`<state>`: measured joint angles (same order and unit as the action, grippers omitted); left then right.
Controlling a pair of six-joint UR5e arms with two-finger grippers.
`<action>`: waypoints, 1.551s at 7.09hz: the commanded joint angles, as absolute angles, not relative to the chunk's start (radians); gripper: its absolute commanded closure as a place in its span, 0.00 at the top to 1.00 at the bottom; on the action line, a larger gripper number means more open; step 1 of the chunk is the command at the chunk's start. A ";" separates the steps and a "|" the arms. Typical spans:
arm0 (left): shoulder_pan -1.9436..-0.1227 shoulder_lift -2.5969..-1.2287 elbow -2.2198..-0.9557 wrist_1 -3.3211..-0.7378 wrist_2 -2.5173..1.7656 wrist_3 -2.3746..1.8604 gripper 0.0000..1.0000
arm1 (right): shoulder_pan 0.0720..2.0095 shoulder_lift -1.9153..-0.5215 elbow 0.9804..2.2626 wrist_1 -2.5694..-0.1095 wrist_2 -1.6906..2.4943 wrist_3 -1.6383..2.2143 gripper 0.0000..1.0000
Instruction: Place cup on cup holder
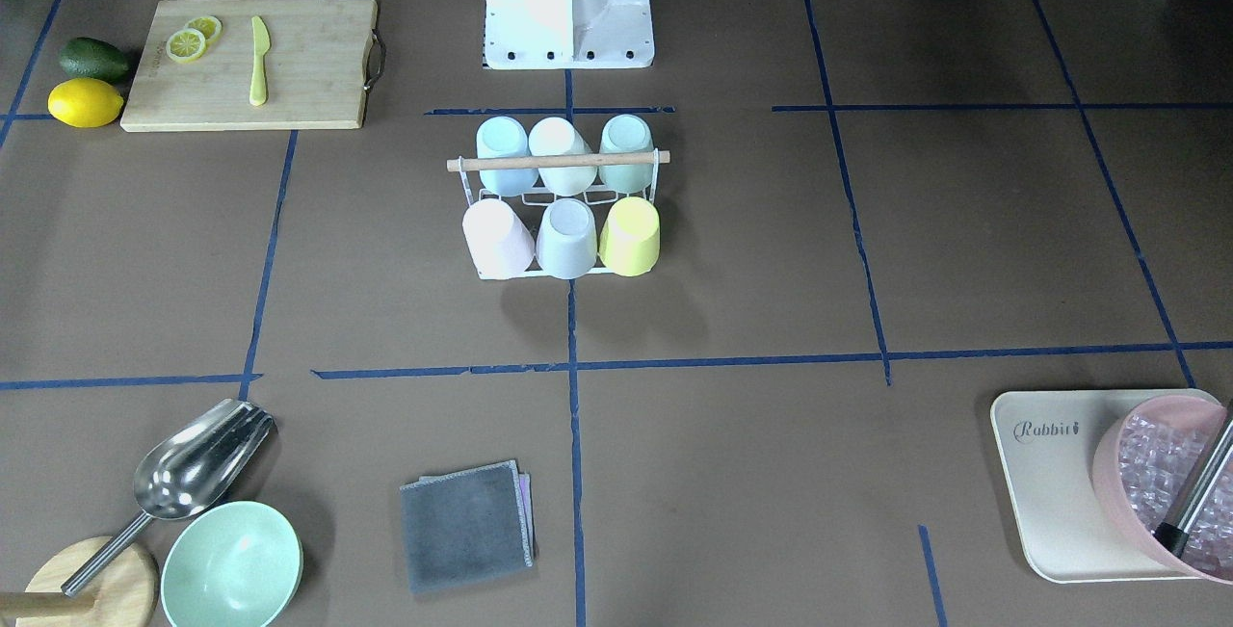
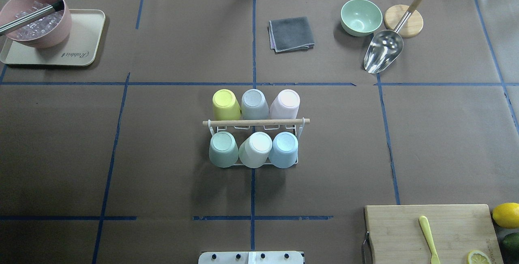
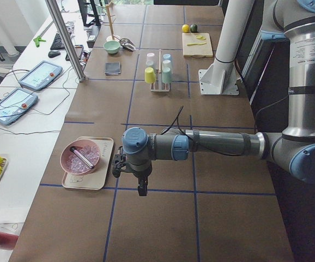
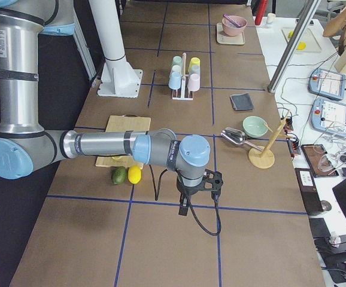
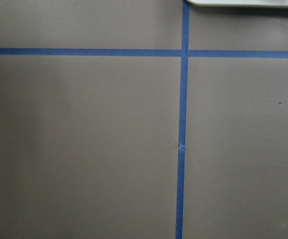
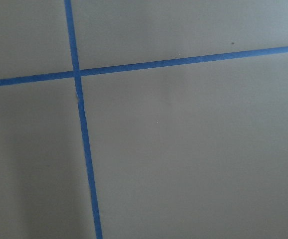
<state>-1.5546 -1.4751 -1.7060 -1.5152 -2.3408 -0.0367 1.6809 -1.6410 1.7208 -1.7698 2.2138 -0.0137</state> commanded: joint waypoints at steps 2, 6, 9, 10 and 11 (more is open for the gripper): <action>-1.580 -1.471 -1.701 -1.512 -2.393 -0.035 1.00 | 1.683 -1.646 1.713 -1.769 2.235 -0.003 1.00; -1.582 -1.470 -1.701 -1.509 -2.391 0.067 1.00 | 1.683 -1.637 1.709 -1.767 2.255 -0.014 1.00; -1.582 -1.468 -1.701 -1.505 -2.391 0.074 1.00 | 1.683 -1.643 1.704 -1.666 2.279 -0.049 1.00; -1.582 -1.468 -1.701 -1.505 -2.391 0.074 1.00 | 1.683 -1.643 1.677 -1.660 2.279 -0.048 1.00; -1.582 -1.468 -1.701 -1.505 -2.391 0.074 1.00 | 1.683 -1.643 1.674 -1.652 2.281 -0.048 1.00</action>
<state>-1.5815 -1.4681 -1.7012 -1.5049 -2.3915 0.0732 1.6827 -1.6421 1.6858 -1.6656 2.2776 -0.0470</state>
